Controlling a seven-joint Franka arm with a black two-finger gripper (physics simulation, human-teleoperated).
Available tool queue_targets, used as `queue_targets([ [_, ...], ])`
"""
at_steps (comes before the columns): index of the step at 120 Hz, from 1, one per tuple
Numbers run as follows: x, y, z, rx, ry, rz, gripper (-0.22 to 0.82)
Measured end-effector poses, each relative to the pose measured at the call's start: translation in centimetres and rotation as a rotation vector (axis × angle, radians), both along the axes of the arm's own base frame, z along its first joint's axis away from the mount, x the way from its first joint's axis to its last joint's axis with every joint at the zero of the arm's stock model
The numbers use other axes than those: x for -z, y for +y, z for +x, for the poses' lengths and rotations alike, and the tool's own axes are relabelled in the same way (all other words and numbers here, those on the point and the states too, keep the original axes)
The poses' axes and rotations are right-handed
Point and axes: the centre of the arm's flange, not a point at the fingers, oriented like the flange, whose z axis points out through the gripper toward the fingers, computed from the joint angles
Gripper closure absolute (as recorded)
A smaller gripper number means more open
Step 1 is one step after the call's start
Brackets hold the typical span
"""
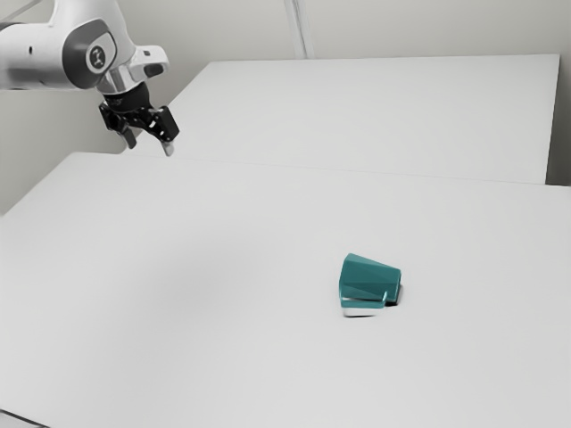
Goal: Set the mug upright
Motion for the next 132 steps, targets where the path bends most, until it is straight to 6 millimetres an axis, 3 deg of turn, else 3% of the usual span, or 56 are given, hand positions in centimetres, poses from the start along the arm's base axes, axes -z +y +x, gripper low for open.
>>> queue_targets([
  [19,-1.3,-2.0,-0.4,0.056,-0.036,-0.017,0.00],
  [38,4.9,-5.0,-2.7,0.029,-0.011,-0.291,0.00],
  [61,10.4,-0.8,-2.8,-0.155,-0.025,-0.477,0.00],
  [70,13.0,0.0,-3.1,-0.204,-0.004,-0.519,0.00],
  [90,16.2,1.1,-2.9,-0.258,0.011,-0.563,0.00],
  [97,17.1,-1.0,-2.5,-0.229,0.025,-0.578,0.00],
  [114,19.4,-11.3,-2.4,-0.069,0.095,-0.597,0.00],
  [132,20.9,-13.7,-2.1,-0.062,0.090,-0.628,0.00],
])
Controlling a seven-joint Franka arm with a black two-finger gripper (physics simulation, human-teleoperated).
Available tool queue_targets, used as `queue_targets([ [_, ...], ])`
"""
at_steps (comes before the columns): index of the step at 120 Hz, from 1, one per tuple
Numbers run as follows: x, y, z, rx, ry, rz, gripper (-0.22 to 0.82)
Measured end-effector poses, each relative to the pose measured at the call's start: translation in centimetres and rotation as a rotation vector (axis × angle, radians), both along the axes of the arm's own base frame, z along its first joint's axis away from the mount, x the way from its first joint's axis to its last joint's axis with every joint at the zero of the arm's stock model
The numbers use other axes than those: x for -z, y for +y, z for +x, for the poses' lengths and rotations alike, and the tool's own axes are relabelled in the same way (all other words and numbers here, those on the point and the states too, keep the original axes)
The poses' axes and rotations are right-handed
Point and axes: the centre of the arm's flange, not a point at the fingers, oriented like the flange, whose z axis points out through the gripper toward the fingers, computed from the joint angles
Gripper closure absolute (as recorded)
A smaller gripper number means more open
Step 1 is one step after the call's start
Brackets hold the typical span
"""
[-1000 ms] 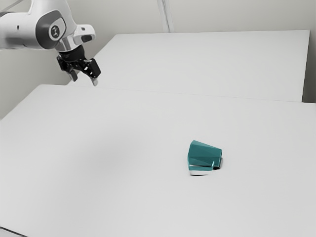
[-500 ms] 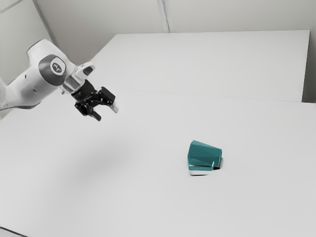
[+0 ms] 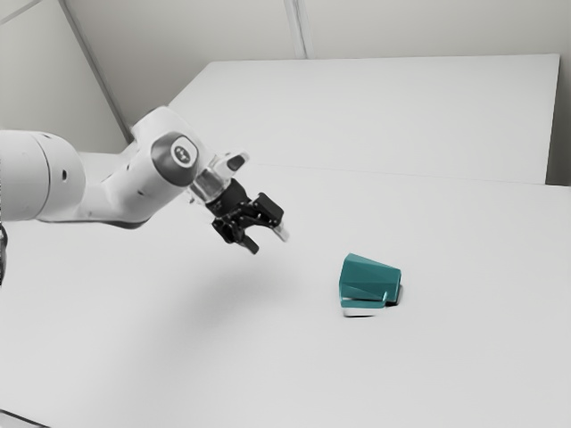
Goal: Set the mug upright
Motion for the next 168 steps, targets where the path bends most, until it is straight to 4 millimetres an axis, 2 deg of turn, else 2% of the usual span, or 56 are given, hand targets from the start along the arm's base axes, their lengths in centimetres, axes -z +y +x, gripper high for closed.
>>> queue_targets([
  [17,1.4,-5.3,-0.1,0.020,-0.024,-0.038,0.00],
  [47,3.1,-9.0,-0.4,-0.034,-0.067,-0.072,0.00],
  [71,5.0,-9.9,0.0,-0.069,-0.077,-0.067,0.00],
  [91,5.6,-11.0,1.4,-0.057,-0.095,-0.060,0.00],
  [104,5.7,-11.7,2.1,-0.043,-0.103,-0.061,0.00],
  [152,5.8,-14.0,1.5,-0.005,-0.100,-0.082,0.00],
  [168,5.6,-15.5,2.0,0.019,-0.112,-0.090,0.00],
])
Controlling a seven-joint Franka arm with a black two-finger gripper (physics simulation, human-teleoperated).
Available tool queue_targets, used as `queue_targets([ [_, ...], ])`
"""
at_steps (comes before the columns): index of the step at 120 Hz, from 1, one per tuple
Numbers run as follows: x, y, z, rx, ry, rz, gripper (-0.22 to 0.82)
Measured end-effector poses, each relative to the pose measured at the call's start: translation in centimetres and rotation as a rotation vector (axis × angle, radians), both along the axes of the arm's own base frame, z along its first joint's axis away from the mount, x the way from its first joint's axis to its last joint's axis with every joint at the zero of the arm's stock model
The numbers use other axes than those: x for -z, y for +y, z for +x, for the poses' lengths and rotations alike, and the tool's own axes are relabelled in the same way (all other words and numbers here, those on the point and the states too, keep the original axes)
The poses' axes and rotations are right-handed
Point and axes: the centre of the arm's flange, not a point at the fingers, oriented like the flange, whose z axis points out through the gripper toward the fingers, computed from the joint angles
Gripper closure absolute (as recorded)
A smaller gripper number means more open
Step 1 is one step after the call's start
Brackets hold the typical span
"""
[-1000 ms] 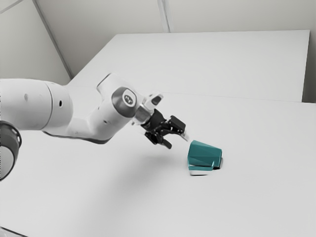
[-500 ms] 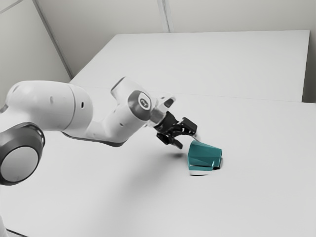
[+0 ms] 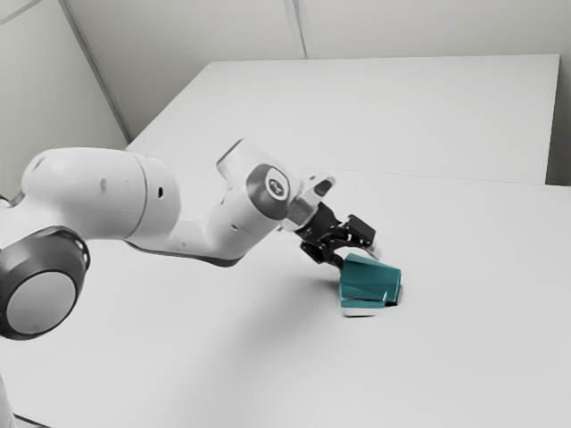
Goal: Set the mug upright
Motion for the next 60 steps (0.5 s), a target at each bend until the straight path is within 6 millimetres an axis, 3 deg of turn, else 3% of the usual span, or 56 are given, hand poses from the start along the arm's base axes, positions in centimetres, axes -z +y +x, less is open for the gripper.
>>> queue_targets([
  [16,0.2,-0.8,0.2,0.013,-0.004,-0.001,0.03],
  [38,0.1,-0.9,0.3,0.016,-0.007,-0.001,0.44],
  [60,-0.7,-1.2,0.7,0.022,-0.027,0.001,0.61],
])
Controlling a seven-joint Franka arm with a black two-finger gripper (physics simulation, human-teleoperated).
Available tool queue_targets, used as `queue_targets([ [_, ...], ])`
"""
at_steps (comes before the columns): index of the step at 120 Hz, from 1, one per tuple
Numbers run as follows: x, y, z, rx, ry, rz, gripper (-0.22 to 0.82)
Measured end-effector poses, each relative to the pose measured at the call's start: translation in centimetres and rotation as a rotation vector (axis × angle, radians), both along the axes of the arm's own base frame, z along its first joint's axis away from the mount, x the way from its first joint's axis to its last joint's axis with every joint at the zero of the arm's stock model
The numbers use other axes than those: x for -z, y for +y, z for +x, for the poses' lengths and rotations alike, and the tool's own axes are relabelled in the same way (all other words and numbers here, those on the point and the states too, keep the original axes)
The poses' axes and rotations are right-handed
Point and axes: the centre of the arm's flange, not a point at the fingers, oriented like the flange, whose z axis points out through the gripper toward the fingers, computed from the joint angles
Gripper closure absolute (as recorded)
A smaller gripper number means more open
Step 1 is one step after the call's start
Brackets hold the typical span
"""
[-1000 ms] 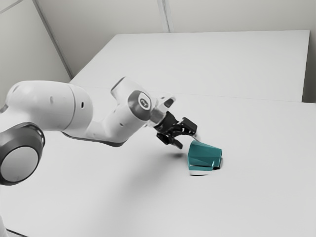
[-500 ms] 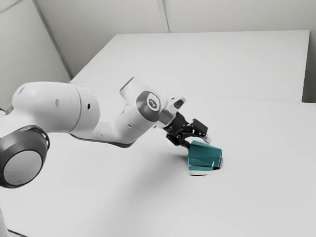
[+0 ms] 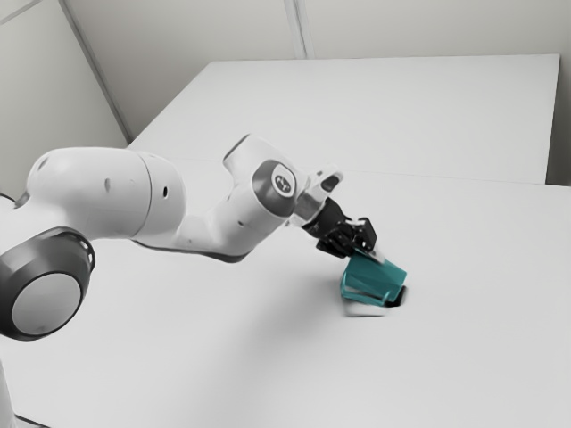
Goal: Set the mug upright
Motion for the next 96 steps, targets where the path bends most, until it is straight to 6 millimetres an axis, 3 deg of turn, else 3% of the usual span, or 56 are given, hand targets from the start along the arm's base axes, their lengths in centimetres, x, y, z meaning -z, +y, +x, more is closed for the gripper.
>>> queue_targets([
  [13,-0.7,-0.5,0.1,0.005,-0.011,-0.004,0.70],
  [36,-1.7,-1.4,-0.1,0.013,-0.020,-0.011,0.74],
  [55,-4.9,-1.7,-0.5,0.032,-0.062,-0.015,0.75],
  [70,-7.5,0.2,-0.6,0.039,-0.098,0.017,0.75],
  [96,-9.7,4.6,0.5,0.065,-0.159,0.169,0.76],
])
